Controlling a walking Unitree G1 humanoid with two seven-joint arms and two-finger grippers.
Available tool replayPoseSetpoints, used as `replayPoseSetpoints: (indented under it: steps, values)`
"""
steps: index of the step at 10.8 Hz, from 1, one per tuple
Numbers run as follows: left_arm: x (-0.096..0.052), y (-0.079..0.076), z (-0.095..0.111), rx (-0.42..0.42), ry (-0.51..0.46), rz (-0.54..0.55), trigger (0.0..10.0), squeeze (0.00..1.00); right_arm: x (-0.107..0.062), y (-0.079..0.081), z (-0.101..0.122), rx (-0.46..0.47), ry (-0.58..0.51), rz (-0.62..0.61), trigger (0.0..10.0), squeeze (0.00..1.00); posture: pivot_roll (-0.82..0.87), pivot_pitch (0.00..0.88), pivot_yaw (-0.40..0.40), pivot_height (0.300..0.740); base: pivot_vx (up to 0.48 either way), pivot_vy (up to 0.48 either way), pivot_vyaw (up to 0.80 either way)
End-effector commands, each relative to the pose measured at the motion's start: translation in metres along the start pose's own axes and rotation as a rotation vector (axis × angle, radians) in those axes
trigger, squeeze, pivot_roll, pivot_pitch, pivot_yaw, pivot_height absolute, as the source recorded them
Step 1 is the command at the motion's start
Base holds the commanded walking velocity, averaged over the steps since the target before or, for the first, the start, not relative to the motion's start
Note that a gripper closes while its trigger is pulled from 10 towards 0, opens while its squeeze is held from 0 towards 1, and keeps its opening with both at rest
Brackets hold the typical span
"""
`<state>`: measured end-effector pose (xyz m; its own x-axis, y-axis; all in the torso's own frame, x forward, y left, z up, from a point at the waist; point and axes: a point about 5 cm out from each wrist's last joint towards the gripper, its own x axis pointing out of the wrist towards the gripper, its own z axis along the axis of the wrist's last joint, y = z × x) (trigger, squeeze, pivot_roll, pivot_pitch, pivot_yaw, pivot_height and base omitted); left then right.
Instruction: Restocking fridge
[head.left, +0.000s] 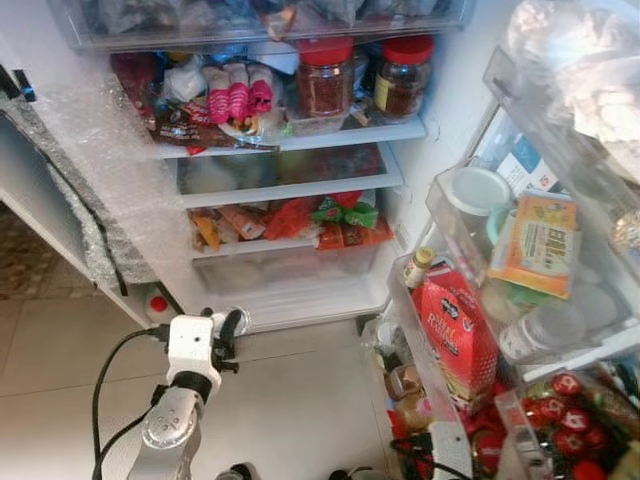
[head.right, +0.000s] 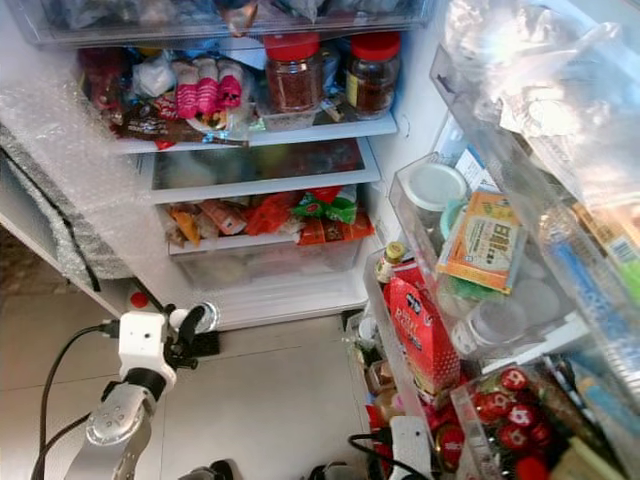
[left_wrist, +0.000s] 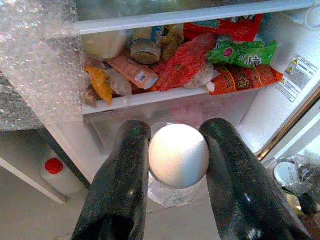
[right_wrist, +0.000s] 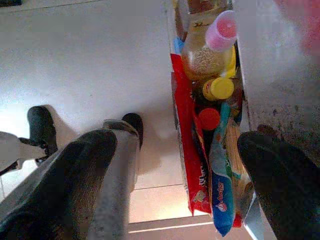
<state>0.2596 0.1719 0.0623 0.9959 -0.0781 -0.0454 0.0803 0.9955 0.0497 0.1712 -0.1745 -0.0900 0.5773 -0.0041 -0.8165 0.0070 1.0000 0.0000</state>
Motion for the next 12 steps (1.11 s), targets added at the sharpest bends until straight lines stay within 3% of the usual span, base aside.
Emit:
replayPoseSetpoints:
  steps: [1,9,12]
  values:
    - [-0.002,-0.002,0.001,0.006,0.005,-0.009,10.0,0.0,-0.003,-0.011,-0.01,0.007,0.031,-0.037,10.0,0.0,-0.14,0.207,-0.047,0.74,0.0,0.0,0.0]
    - [0.005,-0.008,0.01,0.042,-0.022,-0.044,10.0,0.0,-0.003,-0.011,-0.009,-0.023,0.034,-0.014,10.0,0.0,-0.14,0.182,-0.045,0.74,0.0,0.0,0.0]
    - [0.012,-0.002,0.013,0.011,-0.016,-0.011,10.0,0.0,-0.003,-0.012,-0.01,-0.041,0.04,-0.012,10.0,0.0,-0.14,0.177,-0.047,0.74,0.255,0.0,0.0]
